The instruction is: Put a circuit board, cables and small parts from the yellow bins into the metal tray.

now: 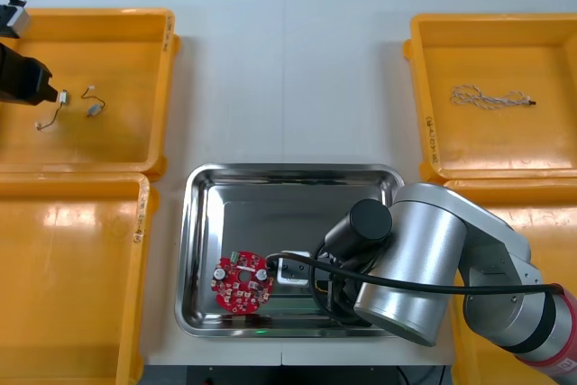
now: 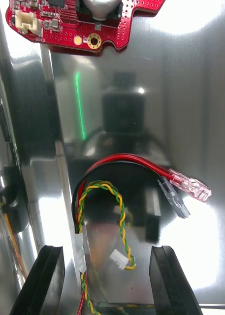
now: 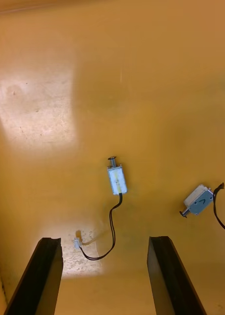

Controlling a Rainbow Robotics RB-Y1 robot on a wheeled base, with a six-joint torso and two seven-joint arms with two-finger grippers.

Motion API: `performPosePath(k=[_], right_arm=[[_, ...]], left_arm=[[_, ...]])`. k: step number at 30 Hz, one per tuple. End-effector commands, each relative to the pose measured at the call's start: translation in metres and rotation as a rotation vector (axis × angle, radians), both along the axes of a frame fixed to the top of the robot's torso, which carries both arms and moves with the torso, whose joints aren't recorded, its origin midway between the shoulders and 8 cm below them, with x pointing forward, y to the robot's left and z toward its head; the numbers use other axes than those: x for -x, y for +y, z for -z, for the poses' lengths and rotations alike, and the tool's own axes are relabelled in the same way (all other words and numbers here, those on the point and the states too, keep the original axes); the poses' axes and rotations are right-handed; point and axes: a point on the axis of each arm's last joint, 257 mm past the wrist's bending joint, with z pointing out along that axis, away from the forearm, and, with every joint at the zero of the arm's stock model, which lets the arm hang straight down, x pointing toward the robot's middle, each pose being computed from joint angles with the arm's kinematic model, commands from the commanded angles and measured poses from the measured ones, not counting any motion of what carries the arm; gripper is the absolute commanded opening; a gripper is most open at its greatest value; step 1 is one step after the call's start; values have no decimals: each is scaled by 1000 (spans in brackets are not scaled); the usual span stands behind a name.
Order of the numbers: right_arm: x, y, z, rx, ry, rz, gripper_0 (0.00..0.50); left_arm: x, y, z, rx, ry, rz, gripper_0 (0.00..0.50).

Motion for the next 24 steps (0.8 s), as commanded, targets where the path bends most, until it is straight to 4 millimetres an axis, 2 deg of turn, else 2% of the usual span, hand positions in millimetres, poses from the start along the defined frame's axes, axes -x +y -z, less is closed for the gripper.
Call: performPosePath(k=[1, 7, 11, 19, 22, 24], right_arm=[[-4, 10, -10, -23, -24, -9, 500], [-7, 8, -14, -30, -17, 14, 500], [-8, 2, -23, -30, 1, 54, 500], [-11, -11, -56, -80, 35, 117, 500], [-17, -9, -75, -132, 21, 123, 500], [-23, -7, -95, -179, -12, 129, 500]], left_arm=[[-17, 10, -28, -105, -63, 78, 500], [-27, 6, -22, -96, -86, 75, 500], [-36, 0, -18, -87, -115, 75, 500], [-47, -16, -12, -58, -149, 84, 500], [-48, -21, -7, -50, -146, 88, 500], [-49, -26, -5, -49, -145, 94, 500]])
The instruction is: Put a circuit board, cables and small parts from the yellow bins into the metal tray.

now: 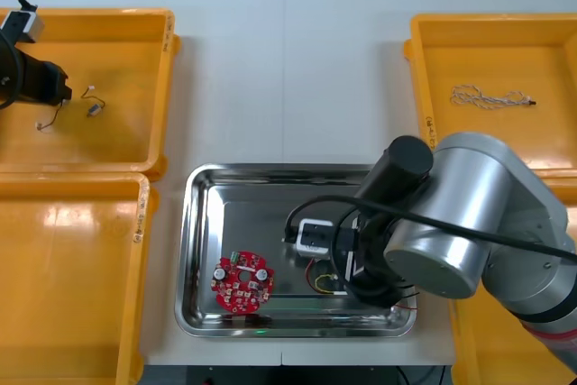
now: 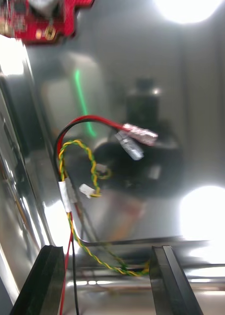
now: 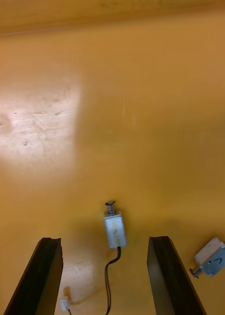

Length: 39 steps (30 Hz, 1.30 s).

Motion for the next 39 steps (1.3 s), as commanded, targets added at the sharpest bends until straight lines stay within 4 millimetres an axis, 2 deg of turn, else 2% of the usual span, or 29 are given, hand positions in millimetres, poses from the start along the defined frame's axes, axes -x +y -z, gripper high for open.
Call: performPosePath(k=[1, 3, 8, 13, 20, 21, 23, 24, 25, 35, 39], right_arm=[[-19, 13, -54, -123, -102, 31, 500], [-28, 10, -74, -155, -154, 50, 500], [-44, -4, -101, -193, -224, 103, 500], [-61, -30, -126, -219, -273, 171, 500], [-81, -84, -156, -252, -286, 275, 500], [-85, -92, -160, -256, -284, 287, 500], [-90, -103, -167, -264, -279, 308, 500], [-95, -112, -172, -273, -274, 327, 500], [-98, -119, -176, -277, -272, 342, 500], [-129, -176, -198, -225, -287, 443, 500], [-144, -199, -205, -198, -297, 457, 500]], left_arm=[[-18, -22, -22, -73, -49, 114, 500], [-18, -23, -18, -83, -42, 118, 500], [-21, -24, -11, -97, -49, 121, 500], [-24, -26, -7, -92, -55, 122, 500], [-23, -24, -4, -97, -48, 120, 500], [-22, -24, -2, -97, -44, 121, 465], [-22, -23, -1, -98, -42, 119, 273], [-22, -22, 1, -99, -39, 121, 106], [-22, -22, 1, -98, -39, 121, 2], [-22, -21, 2, -96, -38, 126, 0], [-13, -12, -4, -112, -5, 125, 0]])
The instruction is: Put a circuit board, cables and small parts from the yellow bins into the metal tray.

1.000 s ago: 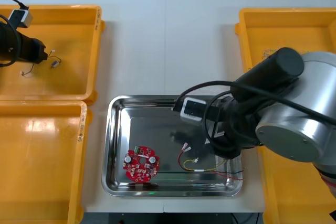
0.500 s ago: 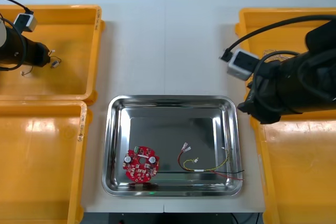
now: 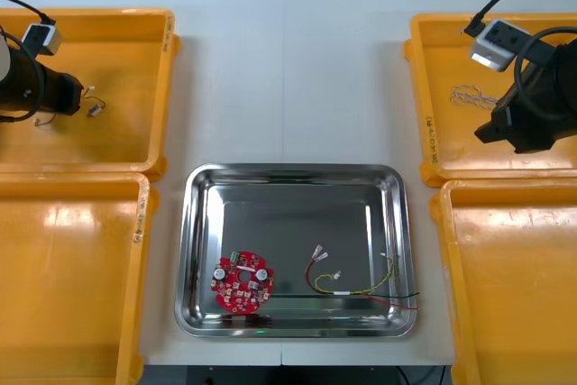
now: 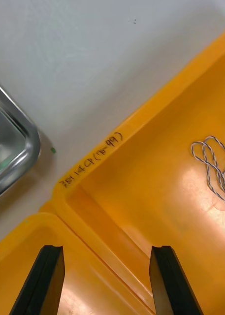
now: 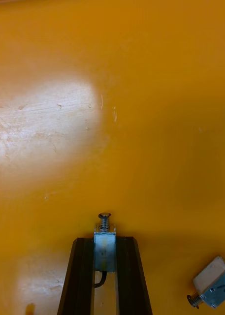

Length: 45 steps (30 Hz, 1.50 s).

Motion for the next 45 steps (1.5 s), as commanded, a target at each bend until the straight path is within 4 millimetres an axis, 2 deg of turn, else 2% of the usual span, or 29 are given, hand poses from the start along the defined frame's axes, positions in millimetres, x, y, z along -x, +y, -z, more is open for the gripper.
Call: performPosePath(k=[1, 5, 8, 14, 17, 22, 27, 33, 42, 45], right_arm=[[-27, -39, -40, 69, -83, 15, 500], [-39, -59, -45, 88, -81, 17, 500], [-48, -81, -47, 107, -75, 32, 500], [-52, -119, -45, 157, -61, 76, 500], [-53, -126, -40, 156, -43, 93, 500], [-53, -126, -31, 132, -11, 92, 500], [-64, -119, -25, 94, -28, 77, 500], [-78, -112, -23, 77, -11, 56, 500], [-102, -108, -35, 92, -52, 26, 500], [-110, -106, -32, 130, -71, -9, 500]], left_arm=[[-3, -1, -32, -106, 6, 118, 0], [9, 0, -42, -111, 38, 124, 0], [17, -3, -53, -123, 55, 139, 0], [32, -13, -69, -135, 84, 162, 0], [39, -18, -76, -144, 98, 173, 0], [51, -33, -86, -157, 116, 194, 0], [61, -52, -97, -144, 115, 184, 0], [77, -86, -106, -138, 123, 244, 0], [98, -153, -109, -67, 108, 294, 0], [103, -175, -107, -44, 101, 309, 0]])
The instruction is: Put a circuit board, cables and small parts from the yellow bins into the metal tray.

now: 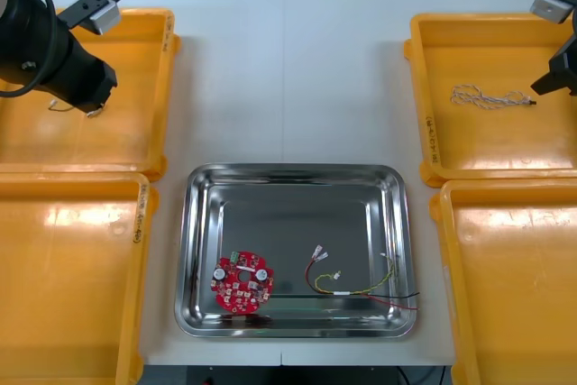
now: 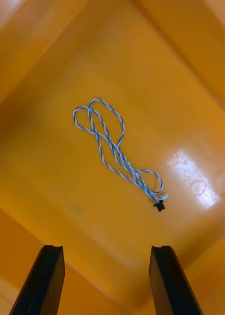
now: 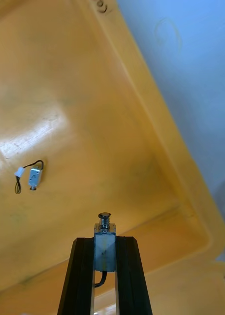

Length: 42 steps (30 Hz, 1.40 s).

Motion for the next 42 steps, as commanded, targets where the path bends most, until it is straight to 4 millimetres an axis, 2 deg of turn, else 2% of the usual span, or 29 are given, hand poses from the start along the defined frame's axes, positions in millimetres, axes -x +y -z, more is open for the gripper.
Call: performPosePath(k=[1, 11, 16, 20, 24, 29, 33, 36, 42], right_arm=[[-21, 2, -26, 116, -84, -101, 500], [-43, -15, -19, 186, -85, -232, 500], [-51, -19, -11, 163, -74, -206, 500], [-61, -15, -9, 191, -86, -214, 500], [-66, -10, -2, 201, -92, -221, 500], [-73, 4, 27, 107, -73, -210, 500], [-76, 6, 51, 52, -53, -182, 500], [-78, 9, 56, 41, -57, -179, 500], [-85, 9, 50, 56, -85, -175, 500]], left_arm=[[3, -47, -19, 116, -38, -59, 0], [26, -110, -7, 180, -17, -32, 0], [38, -132, 3, 184, 3, -28, 0], [47, -151, 15, 196, 25, -36, 0], [53, -159, 25, 181, 41, -41, 0], [64, -172, 39, 164, 77, -44, 0], [70, -180, 51, 158, 96, -55, 0], [73, -183, 62, 146, 103, -64, 0], [82, -192, 81, 181, 134, -97, 1]])
